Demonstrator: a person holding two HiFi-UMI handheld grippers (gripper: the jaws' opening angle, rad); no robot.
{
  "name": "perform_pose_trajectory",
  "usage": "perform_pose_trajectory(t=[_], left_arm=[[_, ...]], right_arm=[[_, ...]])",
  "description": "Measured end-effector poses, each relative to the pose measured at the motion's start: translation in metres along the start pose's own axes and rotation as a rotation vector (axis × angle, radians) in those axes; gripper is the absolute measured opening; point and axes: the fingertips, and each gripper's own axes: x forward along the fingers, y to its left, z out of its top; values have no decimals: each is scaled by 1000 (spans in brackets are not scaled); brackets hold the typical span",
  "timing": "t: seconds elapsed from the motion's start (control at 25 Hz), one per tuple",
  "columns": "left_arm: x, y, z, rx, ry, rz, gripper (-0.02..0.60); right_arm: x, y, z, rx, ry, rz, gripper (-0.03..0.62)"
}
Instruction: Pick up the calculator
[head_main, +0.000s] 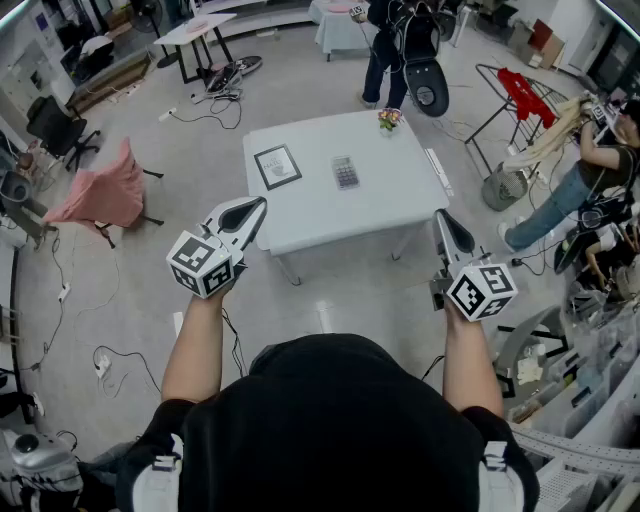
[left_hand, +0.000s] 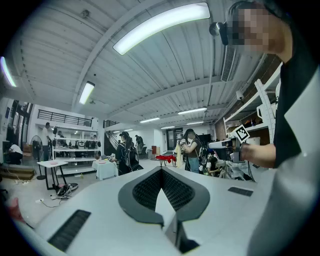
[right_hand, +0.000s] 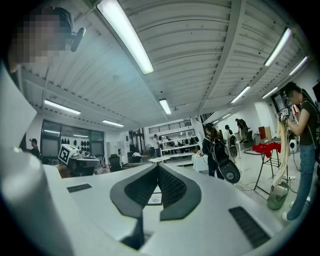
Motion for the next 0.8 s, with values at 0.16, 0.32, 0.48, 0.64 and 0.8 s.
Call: perform_pose_trajectory(t=[0.16,0.32,0.48,0.64,0.8], left_arm=[[5,-1,-5,-3,15,0,17],[13,-3,-7,-13,18,7,17],[18,-9,-7,-8,23,-1,17],[19,-10,-3,0,25,-8,17],[22,-13,-1,-2,25,-10,17]], right_arm=[[4,0,-4,-3,9,14,3],[10,-2,-12,-18,24,34,3],[12,-7,-14,1,26,25,5],[17,-11,-9,-2,25,8,5],[14,-13,-9,-3,30,1,8]])
